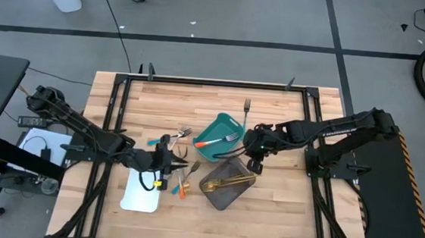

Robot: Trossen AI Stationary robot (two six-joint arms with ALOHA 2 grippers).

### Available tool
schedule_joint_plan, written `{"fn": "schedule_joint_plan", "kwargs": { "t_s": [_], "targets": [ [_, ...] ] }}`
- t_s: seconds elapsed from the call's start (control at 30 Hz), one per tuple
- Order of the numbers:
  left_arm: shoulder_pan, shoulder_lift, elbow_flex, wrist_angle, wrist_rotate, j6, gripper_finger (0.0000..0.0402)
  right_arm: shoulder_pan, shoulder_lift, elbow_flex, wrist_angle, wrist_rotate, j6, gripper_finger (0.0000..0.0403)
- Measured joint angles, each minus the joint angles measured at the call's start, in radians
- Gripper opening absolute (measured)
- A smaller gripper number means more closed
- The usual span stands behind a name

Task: Sort silverware by color (type)
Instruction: Adjust the black transparent bin

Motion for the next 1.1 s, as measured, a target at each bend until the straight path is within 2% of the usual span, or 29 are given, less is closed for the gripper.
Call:
{"fn": "schedule_joint_plan", "kwargs": {
  "t_s": [0.27, 0.43, 0.5, 0.67, 0.87, 1.1],
  "targets": [
    [0.071, 0.037, -0.001, -0.151, -0.002, -0.215, 0.005, -0.05, 0.087, 0.0, 0.071, 0.019, -0.112, 0.0075],
    [0.08, 0.044, 0.0, -0.162, 0.022, -0.229, 0.0053, -0.046, 0.159, 0.0, 0.094, -0.063, -0.174, 0.0075],
    [0.079, 0.044, 0.0, -0.156, 0.025, -0.229, 0.0058, -0.035, 0.179, 0.0, 0.093, -0.058, -0.181, 0.0075],
    [0.085, 0.044, 0.0, -0.157, 0.025, -0.23, 0.0075, -0.04, 0.21, 0.0, 0.101, -0.044, -0.16, 0.0076],
    [0.085, 0.044, 0.0, -0.157, 0.025, -0.237, 0.0104, -0.048, 0.185, 0.0, 0.106, -0.042, -0.08, 0.0076],
    [0.085, 0.044, 0.0, -0.153, 0.025, -0.236, 0.011, -0.03, 0.193, 0.0, 0.112, -0.045, 0.0, 0.0076]
  ]
}}
